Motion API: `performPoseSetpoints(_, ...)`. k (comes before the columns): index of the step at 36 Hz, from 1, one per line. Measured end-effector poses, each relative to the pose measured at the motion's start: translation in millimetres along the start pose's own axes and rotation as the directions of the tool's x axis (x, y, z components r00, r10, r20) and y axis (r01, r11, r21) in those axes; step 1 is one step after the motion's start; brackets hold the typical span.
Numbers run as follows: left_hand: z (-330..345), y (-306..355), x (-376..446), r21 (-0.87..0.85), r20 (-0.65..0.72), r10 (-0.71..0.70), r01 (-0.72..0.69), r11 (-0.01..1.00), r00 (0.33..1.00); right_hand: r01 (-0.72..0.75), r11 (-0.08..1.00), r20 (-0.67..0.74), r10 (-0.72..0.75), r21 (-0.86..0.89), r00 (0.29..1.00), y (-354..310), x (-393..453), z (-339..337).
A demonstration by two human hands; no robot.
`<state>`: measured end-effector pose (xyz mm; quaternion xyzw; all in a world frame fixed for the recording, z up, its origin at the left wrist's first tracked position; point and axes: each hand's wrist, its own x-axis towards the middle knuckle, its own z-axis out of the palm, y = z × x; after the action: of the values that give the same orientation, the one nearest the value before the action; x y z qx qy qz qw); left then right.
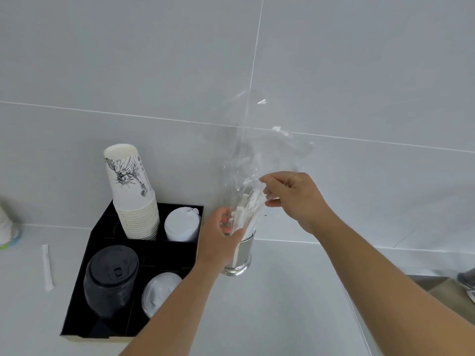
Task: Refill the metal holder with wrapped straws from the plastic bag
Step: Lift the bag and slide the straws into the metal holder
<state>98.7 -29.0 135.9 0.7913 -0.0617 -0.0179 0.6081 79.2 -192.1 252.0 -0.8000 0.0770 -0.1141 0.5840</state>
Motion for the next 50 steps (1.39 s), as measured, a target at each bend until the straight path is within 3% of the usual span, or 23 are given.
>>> performPoseSetpoints(4,1,-5,-2,0.030,0.007,0.000,0.000,1.000,1.000,0.015,0.995,0.036,-0.012,-0.102,0.999,-1,-1,1)
performPoseSetpoints(7,3,-8,-2,0.041,-0.011,0.018,-0.017,0.999,1.000,0.013,0.999,-0.022,-0.012,0.040,1.000,-4,1,-1)
performPoseSetpoints(17,6,-15,-4,0.073,-0.035,0.028,-0.025,0.997,0.999,-0.018,0.989,-0.064,0.027,0.147,0.998,-10,3,-5)
performPoseSetpoints(29,14,-37,-6,0.119,-0.135,-0.102,0.118,0.986,0.986,-0.027,0.977,-0.083,0.046,0.213,0.996,-15,2,-3)
performPoseSetpoints(41,20,-36,-6,0.010,-0.153,-0.102,0.105,0.994,0.983,-0.042,0.997,-0.014,0.043,0.061,0.999,2,5,-1)
performPoseSetpoints(50,32,-36,-6,-0.024,-0.175,-0.117,0.115,0.993,0.978,-0.159,0.912,-0.003,0.173,0.377,0.985,-5,8,7)
